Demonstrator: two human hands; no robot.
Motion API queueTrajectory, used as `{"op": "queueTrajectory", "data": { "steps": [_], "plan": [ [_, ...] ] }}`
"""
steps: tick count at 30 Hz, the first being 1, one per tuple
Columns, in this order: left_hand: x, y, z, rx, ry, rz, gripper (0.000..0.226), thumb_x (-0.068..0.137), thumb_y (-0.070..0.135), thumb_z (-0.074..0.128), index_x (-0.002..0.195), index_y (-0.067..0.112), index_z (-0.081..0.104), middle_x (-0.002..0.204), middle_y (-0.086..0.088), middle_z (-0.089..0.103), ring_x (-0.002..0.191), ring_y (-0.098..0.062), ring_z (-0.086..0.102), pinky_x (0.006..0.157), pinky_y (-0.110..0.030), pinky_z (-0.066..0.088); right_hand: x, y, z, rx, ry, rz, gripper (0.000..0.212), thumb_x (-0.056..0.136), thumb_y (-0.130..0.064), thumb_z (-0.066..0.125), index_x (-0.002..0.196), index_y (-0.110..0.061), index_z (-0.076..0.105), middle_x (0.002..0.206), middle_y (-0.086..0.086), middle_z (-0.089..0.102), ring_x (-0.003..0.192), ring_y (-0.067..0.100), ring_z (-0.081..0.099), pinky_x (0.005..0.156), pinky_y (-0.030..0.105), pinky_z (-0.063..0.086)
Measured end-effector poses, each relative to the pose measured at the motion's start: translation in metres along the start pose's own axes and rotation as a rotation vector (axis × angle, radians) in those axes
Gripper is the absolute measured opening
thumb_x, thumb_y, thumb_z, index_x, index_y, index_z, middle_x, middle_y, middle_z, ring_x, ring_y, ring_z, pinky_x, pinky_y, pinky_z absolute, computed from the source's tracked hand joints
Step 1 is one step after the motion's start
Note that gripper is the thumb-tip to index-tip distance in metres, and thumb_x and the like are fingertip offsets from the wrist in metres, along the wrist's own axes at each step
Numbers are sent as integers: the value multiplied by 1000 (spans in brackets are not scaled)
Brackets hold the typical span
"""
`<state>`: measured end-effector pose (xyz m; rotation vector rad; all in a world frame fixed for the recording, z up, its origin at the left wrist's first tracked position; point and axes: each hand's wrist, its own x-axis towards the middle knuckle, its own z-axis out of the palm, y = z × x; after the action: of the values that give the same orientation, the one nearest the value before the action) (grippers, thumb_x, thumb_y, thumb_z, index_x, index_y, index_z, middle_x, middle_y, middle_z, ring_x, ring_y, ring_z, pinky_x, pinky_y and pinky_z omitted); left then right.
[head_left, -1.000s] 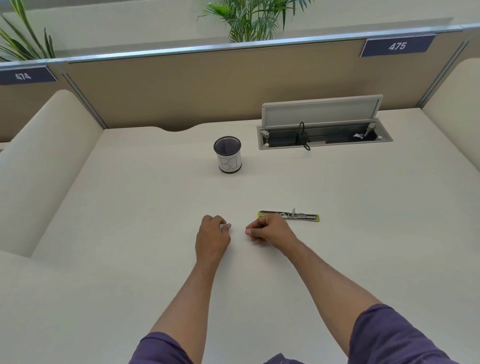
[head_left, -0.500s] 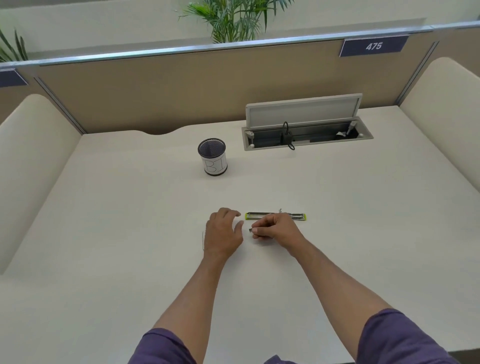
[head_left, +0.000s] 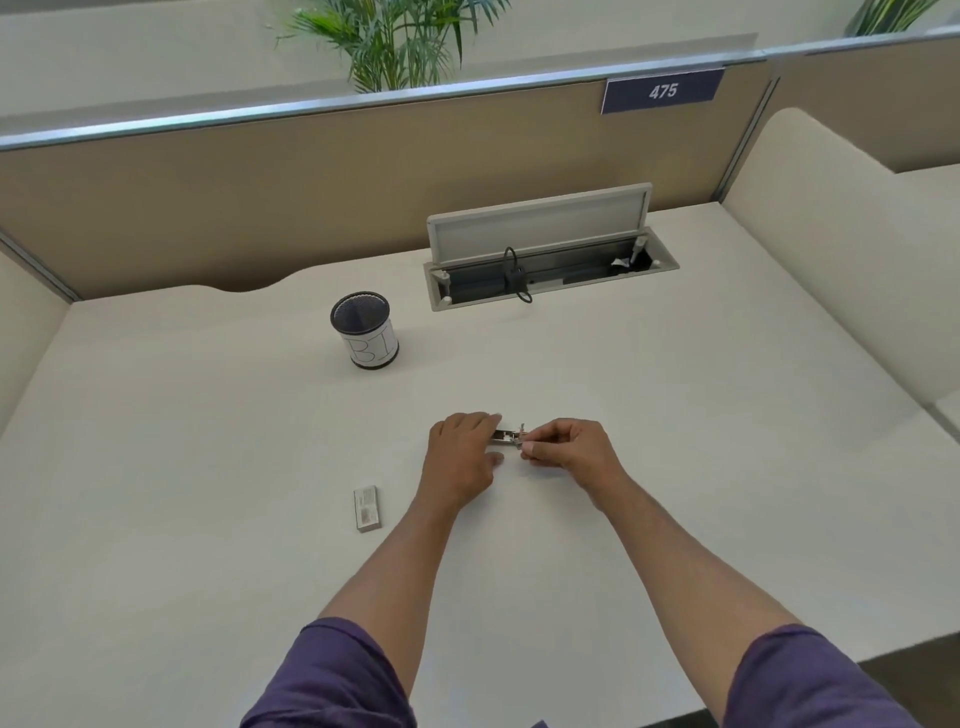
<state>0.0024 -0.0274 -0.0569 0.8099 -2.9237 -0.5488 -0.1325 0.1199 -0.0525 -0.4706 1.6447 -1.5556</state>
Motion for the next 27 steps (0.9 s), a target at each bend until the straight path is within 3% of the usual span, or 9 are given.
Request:
{"op": "queueTrajectory", "data": {
  "steps": [3, 7, 11, 15, 18, 22, 27],
  "plan": [
    [9, 5, 2, 1, -19, 33, 49, 90, 28, 68, 138, 26, 56, 134, 5, 59, 126, -23, 51, 104, -35, 32, 1, 1, -6, -3, 16, -7, 14, 72, -1, 88, 83, -5, 81, 84, 15, 79, 79, 23, 77, 74, 27, 61],
    [15, 11, 3, 15, -21, 59, 26, 93, 16, 61, 119, 20, 64, 114, -2, 58, 105, -28, 53, 81, -32, 36, 2, 3, -15, -15, 45, 0, 16, 71, -2, 88, 85, -5, 81, 88, 17, 78, 81, 21, 75, 78, 28, 61],
    [10, 13, 3, 13, -58, 60, 16, 93, 12, 57, 109, 12, 60, 110, -5, 56, 100, -28, 50, 81, -37, 42, 2, 4, -17, -31, 69, -5, 16, 71, -4, 88, 85, -6, 80, 91, 17, 79, 81, 20, 74, 83, 32, 62],
    [2, 15, -5, 32, -61, 38, 30, 80, 1, 51, 106, 15, 54, 98, -3, 62, 91, -31, 55, 75, -37, 39, 2, -1, -13, -13, 87, -48, 14, 73, -3, 87, 85, -4, 80, 88, 15, 79, 78, 17, 73, 73, 27, 59],
    [-5, 13, -9, -22, -49, 32, 42, 81, -1, 49, 116, 21, 49, 97, 0, 67, 88, -30, 60, 80, -41, 44, 3, -6, -8, 11, 70, -69, 16, 75, 0, 86, 89, 1, 78, 87, 15, 78, 78, 18, 73, 69, 27, 59],
    [-21, 7, -12, -83, 14, 60, 72, 87, 0, 51, 142, 43, 35, 96, 2, 61, 81, -25, 56, 72, -39, 48, 3, -13, -2, 35, 15, -93, 17, 76, 3, 84, 92, 4, 77, 87, 15, 77, 80, 19, 73, 73, 27, 59],
    [-35, 1, -17, -99, 26, 33, 74, 86, -1, 51, 137, 50, 34, 89, 0, 54, 76, -27, 54, 63, -39, 49, 4, -17, 3, 31, -30, -93, 16, 78, 1, 83, 94, 1, 78, 92, 17, 78, 85, 19, 74, 80, 26, 59]
  ]
}}
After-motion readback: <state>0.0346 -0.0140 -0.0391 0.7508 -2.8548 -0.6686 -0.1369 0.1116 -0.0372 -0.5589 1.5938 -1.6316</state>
